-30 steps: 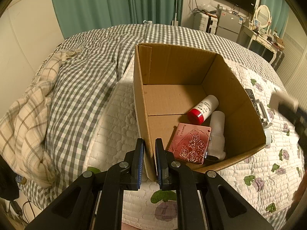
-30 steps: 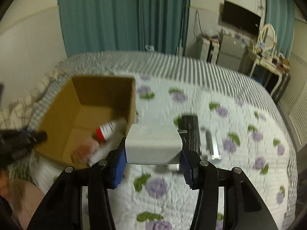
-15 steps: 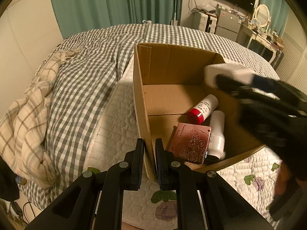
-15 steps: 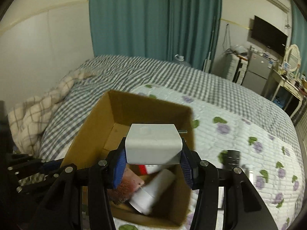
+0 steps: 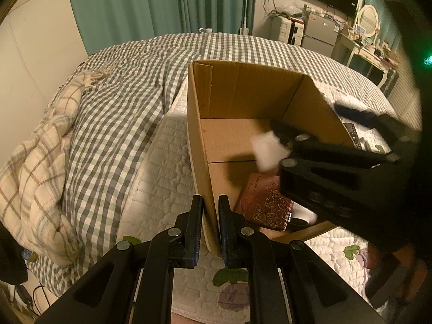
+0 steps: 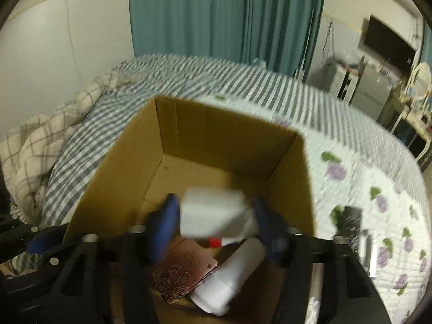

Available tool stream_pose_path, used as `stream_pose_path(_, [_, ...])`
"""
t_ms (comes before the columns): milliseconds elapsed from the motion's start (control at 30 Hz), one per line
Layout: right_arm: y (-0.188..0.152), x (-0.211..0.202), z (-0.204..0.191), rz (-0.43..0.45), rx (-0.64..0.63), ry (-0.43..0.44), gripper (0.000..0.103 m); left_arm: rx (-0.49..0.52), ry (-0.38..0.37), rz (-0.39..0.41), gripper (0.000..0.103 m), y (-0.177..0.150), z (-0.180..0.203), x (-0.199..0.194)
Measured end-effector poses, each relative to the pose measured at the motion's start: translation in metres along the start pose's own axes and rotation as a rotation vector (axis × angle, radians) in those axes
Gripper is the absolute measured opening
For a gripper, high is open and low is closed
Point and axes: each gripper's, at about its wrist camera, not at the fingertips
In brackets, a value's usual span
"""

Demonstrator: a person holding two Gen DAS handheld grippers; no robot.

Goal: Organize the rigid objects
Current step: 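Carry the white charger with the right tool into the box and release, then grasp the light-blue earbud case with the right tool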

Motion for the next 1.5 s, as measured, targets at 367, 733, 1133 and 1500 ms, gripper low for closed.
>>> stream_pose_path(367, [0.006,-0.091,0.027,0.106,0.000,-0.109,0.092,-0.005,0.008,0.000,0.012,0.002,0.000,-0.005])
stream_pose_path(733, [-0.062,-0.141,0.108,0.096,0.155,-0.267,0.092,-0.006,0.019,0.002,0.012,0.002,0.001,-0.002])
stream_pose_path(1133, [-0.132,-0.105,0.176,-0.003,0.291,-0.295,0.092,-0.001,0.026,0.002,0.012,0.001,0.002,-0.001])
stream_pose_path(1500, [-0.159,-0.062,0.197,-0.143,0.353,-0.232,0.082,-0.004,0.025,0.002,0.012,0.000,0.001,-0.001])
Point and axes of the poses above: each gripper's, at about its wrist camera, not at the fingertips, and x roughly the way its jaws point, z to its right, y to its top, and after that the axes turned 15 degrees about y, right-handed
